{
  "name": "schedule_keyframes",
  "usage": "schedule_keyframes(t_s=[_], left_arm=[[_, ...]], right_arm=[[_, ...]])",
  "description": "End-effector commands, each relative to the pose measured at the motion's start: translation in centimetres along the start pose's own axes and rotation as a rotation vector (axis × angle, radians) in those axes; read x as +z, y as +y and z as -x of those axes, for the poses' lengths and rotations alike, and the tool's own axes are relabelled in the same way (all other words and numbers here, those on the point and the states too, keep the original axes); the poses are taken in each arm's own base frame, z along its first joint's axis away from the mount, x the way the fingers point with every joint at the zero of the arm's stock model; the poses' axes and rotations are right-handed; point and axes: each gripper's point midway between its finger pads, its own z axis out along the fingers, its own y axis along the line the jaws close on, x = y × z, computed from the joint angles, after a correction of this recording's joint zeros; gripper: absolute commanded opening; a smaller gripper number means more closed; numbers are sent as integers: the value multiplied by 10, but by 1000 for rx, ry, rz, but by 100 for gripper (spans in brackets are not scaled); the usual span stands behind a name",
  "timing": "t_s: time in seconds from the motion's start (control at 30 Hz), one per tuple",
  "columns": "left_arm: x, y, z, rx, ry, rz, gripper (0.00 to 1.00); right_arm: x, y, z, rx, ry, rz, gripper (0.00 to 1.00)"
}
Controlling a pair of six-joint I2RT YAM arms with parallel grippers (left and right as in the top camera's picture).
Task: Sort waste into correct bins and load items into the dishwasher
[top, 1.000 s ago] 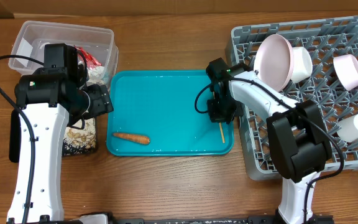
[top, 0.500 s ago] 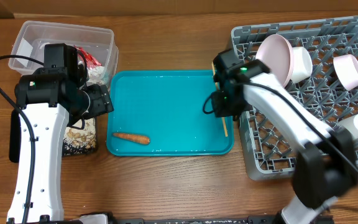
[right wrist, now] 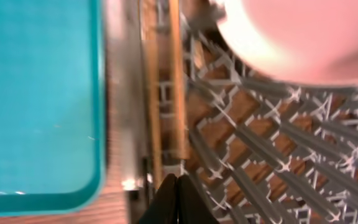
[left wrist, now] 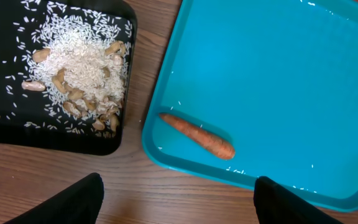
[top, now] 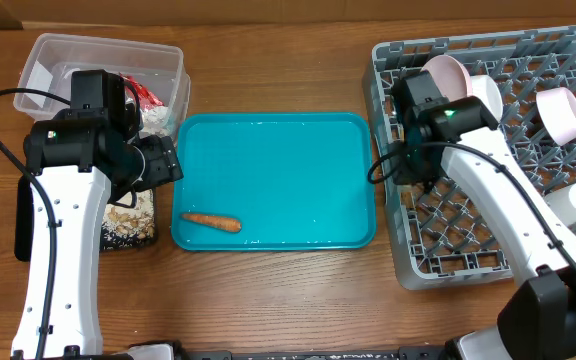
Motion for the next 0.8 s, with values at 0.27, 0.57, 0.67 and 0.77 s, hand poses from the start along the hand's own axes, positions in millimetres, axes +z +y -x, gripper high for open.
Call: schedule_keyframes(t_s=[0.27,0.57,0.67,0.77], left_arm=[[-7,0,5,-27,-29,-6,80],[-8,-11,2,-26,-10,-68,81],[-7,-17,0,-24,-1,-88,82],[-4,-22,-5,-42,13,-90,85]], right_arm=[[19,8,-16,-40,59,49,10],[-40,-10,18,104,-152,80,17],[-67,-30,29,198,-247,99,33],[-83,-48,28,263,-292,142,48]])
